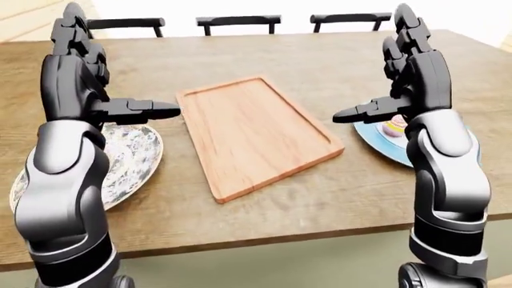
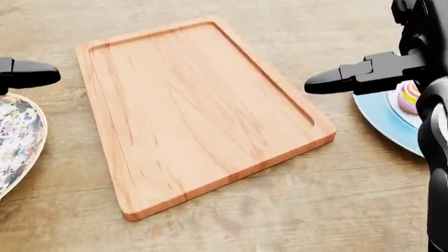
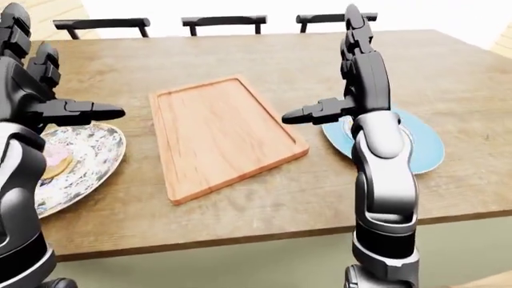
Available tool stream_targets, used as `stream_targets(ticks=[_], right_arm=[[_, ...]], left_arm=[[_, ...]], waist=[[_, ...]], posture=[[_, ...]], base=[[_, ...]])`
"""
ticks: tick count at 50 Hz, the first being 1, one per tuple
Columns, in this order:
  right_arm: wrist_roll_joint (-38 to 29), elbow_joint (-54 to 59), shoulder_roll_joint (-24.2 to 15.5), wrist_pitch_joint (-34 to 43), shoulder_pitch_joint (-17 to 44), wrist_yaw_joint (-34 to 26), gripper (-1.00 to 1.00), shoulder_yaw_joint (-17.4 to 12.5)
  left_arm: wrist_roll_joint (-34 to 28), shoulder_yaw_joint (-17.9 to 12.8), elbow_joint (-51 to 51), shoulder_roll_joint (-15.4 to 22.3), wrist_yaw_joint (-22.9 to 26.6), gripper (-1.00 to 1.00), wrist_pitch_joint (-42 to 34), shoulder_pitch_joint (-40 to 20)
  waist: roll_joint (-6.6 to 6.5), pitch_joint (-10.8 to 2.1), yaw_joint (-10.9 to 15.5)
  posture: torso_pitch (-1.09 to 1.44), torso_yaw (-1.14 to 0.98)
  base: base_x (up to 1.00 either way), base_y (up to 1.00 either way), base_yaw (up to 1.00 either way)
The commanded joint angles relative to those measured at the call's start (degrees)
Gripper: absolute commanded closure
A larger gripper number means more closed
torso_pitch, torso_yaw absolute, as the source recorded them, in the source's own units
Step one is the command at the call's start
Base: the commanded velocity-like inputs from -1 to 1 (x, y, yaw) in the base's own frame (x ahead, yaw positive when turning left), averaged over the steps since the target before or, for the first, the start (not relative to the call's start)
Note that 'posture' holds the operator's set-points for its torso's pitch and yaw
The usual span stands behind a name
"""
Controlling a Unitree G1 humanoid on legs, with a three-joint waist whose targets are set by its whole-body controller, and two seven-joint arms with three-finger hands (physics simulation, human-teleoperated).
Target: Move the dessert items from the plate to the tray.
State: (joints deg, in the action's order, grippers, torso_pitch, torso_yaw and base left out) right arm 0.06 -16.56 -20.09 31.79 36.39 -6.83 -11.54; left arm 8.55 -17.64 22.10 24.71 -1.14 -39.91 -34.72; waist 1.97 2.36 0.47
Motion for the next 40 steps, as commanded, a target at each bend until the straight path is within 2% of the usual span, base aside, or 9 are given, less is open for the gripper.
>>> stream_targets(ticks=[1,3,4,6,9,18,22,32,40], right_arm=[[-0.35,-1.43,-0.49,-2.26,1.19,0.32,-1.00,-1.38],[1.88,-1.65,0.49,-2.28,1.53,0.93,-1.00,-2.72],[1.01,-1.63,-0.38,-2.85,1.25,1.21,-1.00,-2.06],[1.47,-1.59,-0.48,-2.54,1.09,1.56,-1.00,-2.00],[2.08,-1.38,-0.51,-2.62,1.05,1.90,-1.00,-2.06],[2.36,-0.78,-0.74,-2.29,1.20,2.15,-1.00,-2.08],[0.07,3.62,-3.68,-0.92,3.99,1.94,-1.00,-2.43],[-14.88,26.16,-12.31,-6.50,15.00,-7.80,-1.00,0.67],[-30.33,56.88,-15.09,-26.01,28.49,-12.12,-1.00,5.01]], left_arm=[[-0.04,-0.07,2.14,0.53,0.18,-1.00,2.14,-1.45],[-0.08,-0.11,2.14,0.50,0.26,-1.00,2.22,-1.41],[-0.12,-0.10,2.05,0.46,0.29,-1.00,2.33,-1.39],[-0.18,-0.06,1.96,0.37,0.39,-1.00,2.42,-1.30],[-0.32,-0.06,2.03,0.38,0.46,-1.00,2.51,-1.17],[-0.51,-0.13,1.72,0.38,0.87,-1.00,3.10,-0.94],[-0.31,-0.64,1.80,0.86,1.02,-1.00,2.43,-1.38],[0.37,-1.30,2.54,2.08,-0.65,-1.00,0.16,-1.94],[1.77,-2.86,2.81,2.62,0.56,-1.00,1.84,0.27]], waist=[[1.83,-0.63,-0.09],[-0.66,0.54,-0.76],[-2.37,0.19,-0.88],[-2.18,-1.02,-0.65],[-1.58,-1.31,-0.55],[-1.82,-1.33,-0.06],[-1.96,-1.37,-0.17],[-2.16,-1.27,-0.59],[-2.65,-1.47,-1.02]], posture=[[0.00,0.00],[0.00,0.00],[0.00,0.00],[0.00,0.00],[0.00,0.00],[0.00,0.00],[0.00,0.00],[0.00,0.00],[0.00,0.00]], base=[[0.00,0.69,0.00],[0.00,0.12,0.00],[0.00,0.00,0.00],[0.00,0.00,0.00],[0.00,0.00,0.00],[0.00,0.00,0.00],[0.00,0.00,0.00],[0.00,0.00,0.00],[0.00,0.00,0.00]])
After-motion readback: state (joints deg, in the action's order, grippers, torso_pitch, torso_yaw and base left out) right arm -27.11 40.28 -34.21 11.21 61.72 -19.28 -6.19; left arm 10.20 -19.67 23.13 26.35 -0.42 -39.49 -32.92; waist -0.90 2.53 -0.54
